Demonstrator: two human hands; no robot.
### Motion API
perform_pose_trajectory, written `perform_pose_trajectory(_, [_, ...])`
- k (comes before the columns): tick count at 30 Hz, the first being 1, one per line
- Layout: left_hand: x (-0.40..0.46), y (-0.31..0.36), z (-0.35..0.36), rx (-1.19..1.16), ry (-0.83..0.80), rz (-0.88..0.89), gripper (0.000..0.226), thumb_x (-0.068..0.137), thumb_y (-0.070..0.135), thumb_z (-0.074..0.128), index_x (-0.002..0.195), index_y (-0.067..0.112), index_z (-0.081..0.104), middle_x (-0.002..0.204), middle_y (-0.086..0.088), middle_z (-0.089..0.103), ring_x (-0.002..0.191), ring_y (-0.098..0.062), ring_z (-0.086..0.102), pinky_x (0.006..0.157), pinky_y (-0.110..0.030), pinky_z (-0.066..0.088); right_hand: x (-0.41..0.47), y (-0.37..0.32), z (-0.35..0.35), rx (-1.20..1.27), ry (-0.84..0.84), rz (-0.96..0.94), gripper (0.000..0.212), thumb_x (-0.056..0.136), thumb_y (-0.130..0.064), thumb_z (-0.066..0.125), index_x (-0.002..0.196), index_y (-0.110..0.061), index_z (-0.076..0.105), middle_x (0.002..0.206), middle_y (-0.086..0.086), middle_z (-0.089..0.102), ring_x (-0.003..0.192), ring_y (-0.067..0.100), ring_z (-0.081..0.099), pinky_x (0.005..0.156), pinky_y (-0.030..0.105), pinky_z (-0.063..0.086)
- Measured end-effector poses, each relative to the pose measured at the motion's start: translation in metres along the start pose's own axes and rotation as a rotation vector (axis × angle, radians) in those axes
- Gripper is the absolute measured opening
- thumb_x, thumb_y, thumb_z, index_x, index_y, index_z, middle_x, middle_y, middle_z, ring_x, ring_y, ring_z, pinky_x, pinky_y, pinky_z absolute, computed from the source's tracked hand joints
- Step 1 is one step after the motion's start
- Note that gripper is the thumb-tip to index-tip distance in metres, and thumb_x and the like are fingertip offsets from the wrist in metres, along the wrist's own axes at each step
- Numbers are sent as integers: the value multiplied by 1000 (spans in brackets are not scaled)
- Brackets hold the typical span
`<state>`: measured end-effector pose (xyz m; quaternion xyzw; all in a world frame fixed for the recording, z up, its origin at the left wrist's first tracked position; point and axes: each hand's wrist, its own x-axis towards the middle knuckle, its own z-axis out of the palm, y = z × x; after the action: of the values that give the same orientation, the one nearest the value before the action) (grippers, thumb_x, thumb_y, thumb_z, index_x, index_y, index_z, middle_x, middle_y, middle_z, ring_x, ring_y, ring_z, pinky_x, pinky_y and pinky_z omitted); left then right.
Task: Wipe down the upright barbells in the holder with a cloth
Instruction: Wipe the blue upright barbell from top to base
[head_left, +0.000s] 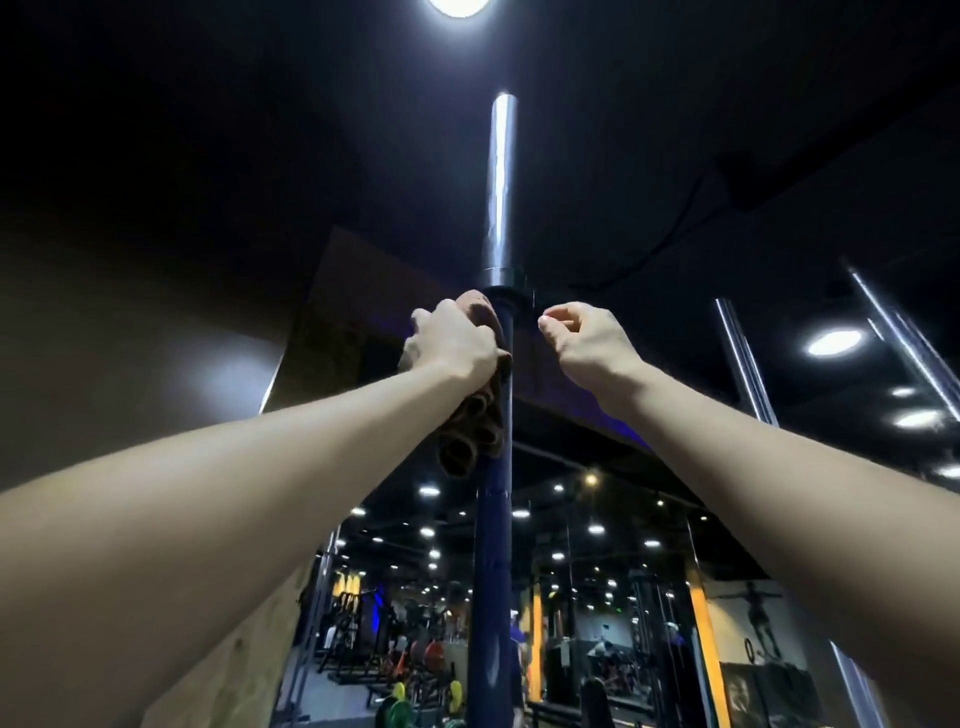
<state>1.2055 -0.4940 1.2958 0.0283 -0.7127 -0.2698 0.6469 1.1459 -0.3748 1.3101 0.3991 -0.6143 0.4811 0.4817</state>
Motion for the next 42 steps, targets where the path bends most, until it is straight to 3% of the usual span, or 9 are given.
perform_pose_trajectory(3, [-6,14,21,159,-56,64,57,92,45,48,132,9,32,135,-11,38,119,-36,48,86,-39,39,12,11,19,247,-104,157,32,95,-29,52,73,-6,58,74,13,55,66,25,51,78,44,52])
perform_pose_trajectory(8, [1,15,27,218,-133,20,45,95,40,48,125,10,32,130,-12,45,114,-34,52,77,-36,36,21,17,22,709,-137,372,26,100,-15,46,78,-4,55,71,13,56,55,23,56,57,29,52])
perform_pose_trajectory(11, [-23,2,26,291,-192,97,25,97,29,43,114,15,30,126,-12,45,111,-35,51,76,-36,33,21,21,25,683,-133,374,26,94,-7,57,68,-8,53,61,7,53,47,15,55,40,20,48])
perform_pose_trajectory(18, [-74,-20,38,434,-176,138,33,98,30,40,123,11,29,126,-9,39,115,-35,49,77,-38,31,21,29,24,729,-126,349,19,86,0,66,72,-3,55,39,0,52,29,5,49,35,15,42])
perform_pose_trajectory(24, [-30,11,40,376,-118,83,42,93,20,51,128,15,27,127,-8,35,116,-34,48,75,-39,35,23,24,21,687,-152,379,17,86,6,62,103,7,66,70,9,56,58,13,54,38,17,47])
perform_pose_trajectory(31, [-99,-33,40,569,-267,280,58,97,24,42,140,27,3,145,-5,0,125,-33,24,87,-45,40,18,28,24,719,-175,403,17,86,-3,66,74,-8,55,46,-2,47,31,2,42,32,12,35])
perform_pose_trajectory(35, [-68,-11,42,553,-201,169,66,95,22,50,142,15,5,141,-9,14,125,-34,33,84,-40,36,11,29,19,740,-236,424,9,85,-1,66,94,-1,63,81,11,64,60,11,60,53,19,55])
perform_pose_trajectory(38, [-33,2,40,379,-200,43,53,93,22,54,132,10,20,131,-10,29,122,-36,43,85,-40,35,2,29,17,755,-292,437,7,85,0,66,88,-2,61,73,8,50,56,7,48,44,16,50])
perform_pose_trajectory(42, [-68,-14,42,497,-204,147,64,94,18,50,140,14,6,141,-12,12,122,-37,33,80,-41,36,-4,34,21,794,-251,454,31,85,2,65,114,11,59,81,13,56,67,14,54,48,18,54])
